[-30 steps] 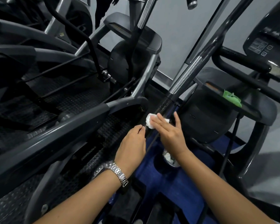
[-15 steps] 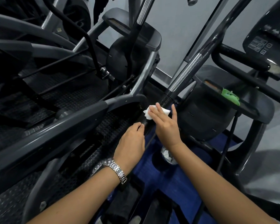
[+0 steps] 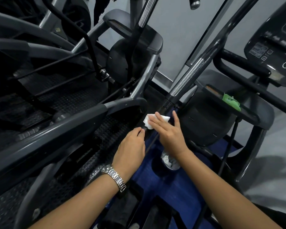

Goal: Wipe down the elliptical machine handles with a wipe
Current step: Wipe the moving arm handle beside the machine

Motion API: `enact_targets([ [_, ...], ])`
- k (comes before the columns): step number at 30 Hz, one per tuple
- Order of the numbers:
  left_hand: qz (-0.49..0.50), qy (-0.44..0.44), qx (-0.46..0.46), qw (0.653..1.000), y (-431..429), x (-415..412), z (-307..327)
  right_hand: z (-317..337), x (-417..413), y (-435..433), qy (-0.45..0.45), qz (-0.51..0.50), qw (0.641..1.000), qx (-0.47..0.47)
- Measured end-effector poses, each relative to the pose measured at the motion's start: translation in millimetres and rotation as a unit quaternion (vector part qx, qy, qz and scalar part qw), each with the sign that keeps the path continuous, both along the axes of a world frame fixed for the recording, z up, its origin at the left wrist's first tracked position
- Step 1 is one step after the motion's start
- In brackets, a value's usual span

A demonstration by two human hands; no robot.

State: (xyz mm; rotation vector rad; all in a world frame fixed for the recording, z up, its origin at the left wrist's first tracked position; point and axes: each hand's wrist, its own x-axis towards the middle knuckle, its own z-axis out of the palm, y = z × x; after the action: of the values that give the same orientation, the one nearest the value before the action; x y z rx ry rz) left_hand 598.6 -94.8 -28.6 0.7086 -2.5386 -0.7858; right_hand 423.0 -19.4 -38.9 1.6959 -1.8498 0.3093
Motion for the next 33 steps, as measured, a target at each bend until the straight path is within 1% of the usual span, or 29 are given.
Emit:
enact_targets([
  [3, 0.000, -0.004, -0.002, 1.000, -0.8, -1.1, 0.1, 18.0, -20.0, -2.9, 0.018, -0.034, 0.999, -0.026],
  [6, 0.002, -0.009, -0.003, 1.000, 0.1, -0.4, -0.8, 23.8, -18.7, -20.9, -0.005, -0.062, 0.996, -0.060],
  [8, 0.001, -0.011, -0.005, 1.000, 1.2, 0.2, -1.1, 17.6, -8.0, -23.8, 0.002, -0.038, 0.998, -0.048],
  [11, 0.000, -0.014, -0.007, 1.000, 1.6, 0.8, -0.9, 7.5, -5.6, -9.5, 0.017, 0.015, 1.000, -0.004],
  [13, 0.001, -0.013, -0.007, 1.000, 0.8, -0.2, -0.1, 16.8, -17.3, -5.6, 0.016, 0.003, 1.000, -0.013],
  [17, 0.002, -0.017, -0.010, 1.000, 1.0, -0.8, 0.2, 37.0, -19.9, -24.9, 0.010, -0.063, 0.997, -0.045],
  [19, 0.002, -0.019, -0.012, 1.000, 2.1, 0.3, 0.1, 33.0, -7.8, -29.3, 0.010, -0.054, 0.998, -0.033],
  [21, 0.001, -0.018, -0.015, 1.000, 2.1, 0.6, -0.1, 26.7, -5.2, -24.1, 0.015, -0.021, 1.000, -0.008],
  [23, -0.001, -0.018, -0.016, 1.000, 1.3, 0.0, 0.1, 29.0, -12.9, -17.4, 0.010, -0.008, 1.000, -0.013],
  [26, -0.003, -0.018, -0.021, 1.000, -0.2, -1.4, -0.5, 42.9, -19.4, -28.5, -0.002, -0.051, 0.998, -0.044],
  [28, -0.004, -0.018, -0.021, 1.000, 0.8, -0.8, -0.6, 46.2, -7.9, -40.5, 0.008, -0.066, 0.996, -0.052],
  [29, -0.004, -0.018, -0.022, 1.000, 1.6, -0.2, -0.5, 44.4, -2.2, -42.8, 0.012, -0.055, 0.997, -0.044],
  [32, -0.003, -0.016, -0.021, 1.000, 2.3, 0.8, -0.3, 39.4, 3.1, -34.9, 0.021, -0.002, 1.000, 0.022],
  [33, -0.002, -0.015, -0.020, 1.000, 2.3, 0.8, -0.4, 39.8, -1.8, -31.2, 0.020, 0.002, 1.000, 0.024],
])
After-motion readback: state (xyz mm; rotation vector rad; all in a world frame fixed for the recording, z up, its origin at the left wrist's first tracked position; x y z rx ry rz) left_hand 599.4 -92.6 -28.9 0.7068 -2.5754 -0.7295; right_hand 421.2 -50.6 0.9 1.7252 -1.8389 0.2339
